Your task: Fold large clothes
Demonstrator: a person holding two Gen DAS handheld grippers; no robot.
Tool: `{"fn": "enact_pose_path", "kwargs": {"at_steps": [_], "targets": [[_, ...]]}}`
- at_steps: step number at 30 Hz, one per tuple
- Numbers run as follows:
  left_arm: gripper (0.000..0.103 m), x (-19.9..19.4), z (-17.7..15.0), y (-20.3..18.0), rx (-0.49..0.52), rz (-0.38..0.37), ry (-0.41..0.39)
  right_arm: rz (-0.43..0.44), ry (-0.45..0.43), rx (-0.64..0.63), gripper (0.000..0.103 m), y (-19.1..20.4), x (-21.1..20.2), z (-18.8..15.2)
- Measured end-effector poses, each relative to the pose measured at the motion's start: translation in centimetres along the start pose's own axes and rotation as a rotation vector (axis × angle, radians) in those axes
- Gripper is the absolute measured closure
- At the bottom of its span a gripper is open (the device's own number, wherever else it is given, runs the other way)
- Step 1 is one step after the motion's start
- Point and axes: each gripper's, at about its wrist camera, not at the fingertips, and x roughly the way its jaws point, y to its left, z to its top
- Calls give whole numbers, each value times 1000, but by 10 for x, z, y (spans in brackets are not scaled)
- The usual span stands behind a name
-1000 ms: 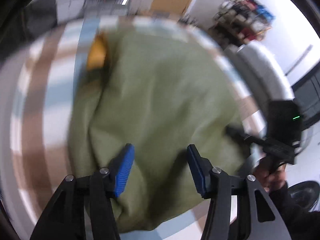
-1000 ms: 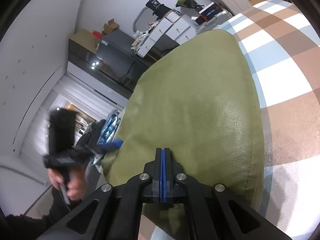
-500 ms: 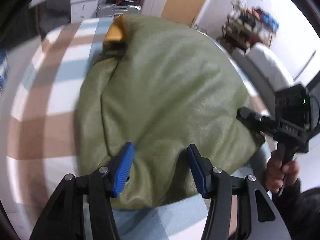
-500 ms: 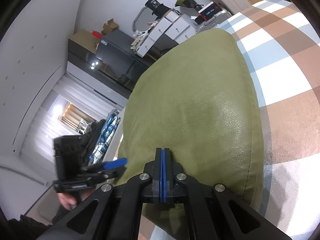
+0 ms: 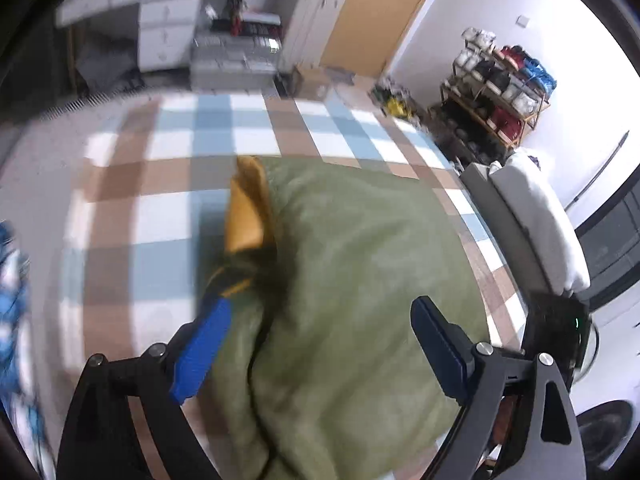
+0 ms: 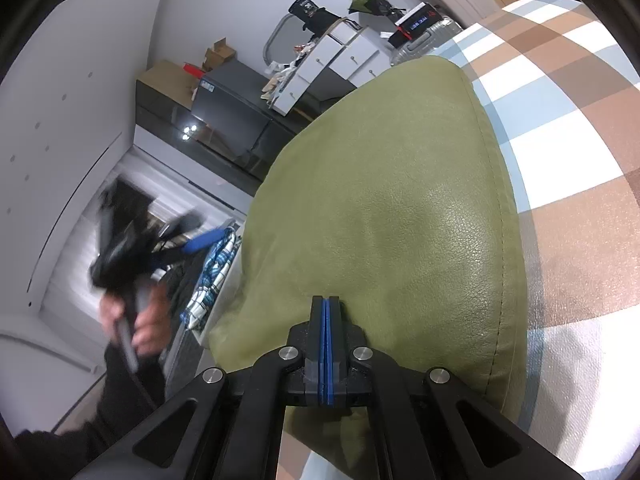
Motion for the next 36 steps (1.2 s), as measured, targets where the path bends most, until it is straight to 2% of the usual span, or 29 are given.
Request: {"fn": "enact_pose_path", "kwargs": {"at_steps": [1,2,3,4,5,7,8,9,10,14,16,18,20,21,22,24,25,26,28,30,32,33,34,36], "targets": [[16,6,-10,6,-6,-28,50,0,0,0,103,0,0,0],[18,19,-6,6,-13,-33,93,2,0,1,103,-1,0,0],[26,27,-7,5,1,-25,132,3,0,2,103,0,0,-1],[42,41,-7,2,30,27,194,5,0,3,103,0,0,-1],[43,48,-7,2,49,52,208,8,0,4,103,0,0,-1],[56,45,-5,2,39,55,189,12,-2,5,103,-1,-1,-1],[79,39,-3,4,23,47,177,15,-2,7,103,-1,-1,-1],[92,30,-1,6,2,3,165,19,-4,8,103,-1,-1,-1],[96,23,0,5,-4,-12,152,22,-6,7,101,-1,-2,-1],[97,-10,-5,-23,84,33,80,-22,9,-46,96,14,4,-5],[97,-19,-1,-32,112,31,63,15,79,-57,97,31,21,-1],[97,-26,-1,-38,133,32,61,-99,148,-166,99,64,47,4],[97,-20,3,-34,157,62,70,-129,200,-212,99,85,73,8],[97,-15,3,-25,154,79,72,-138,179,-218,100,88,83,10],[97,-5,4,-19,152,93,83,-168,193,-201,103,86,96,12],[96,17,2,6,100,113,113,-164,218,-152,103,75,111,11],[96,21,5,10,72,106,126,-140,226,-115,103,66,118,8],[95,31,3,28,28,63,125,-120,223,-104,103,62,120,5],[94,40,1,48,-48,-27,118,-148,205,-134,103,66,119,1],[90,43,0,53,-64,-41,78,-165,190,-150,103,69,118,-2],[78,41,-2,49,-47,0,50,-154,206,-133,103,68,115,0],[66,35,-2,45,-34,51,34,-143,226,-108,103,68,112,4],[65,26,-2,41,-27,87,15,-131,238,-104,98,70,107,7],[65,-12,-9,23,-8,165,-86,-142,206,-164,98,83,90,20]]}}
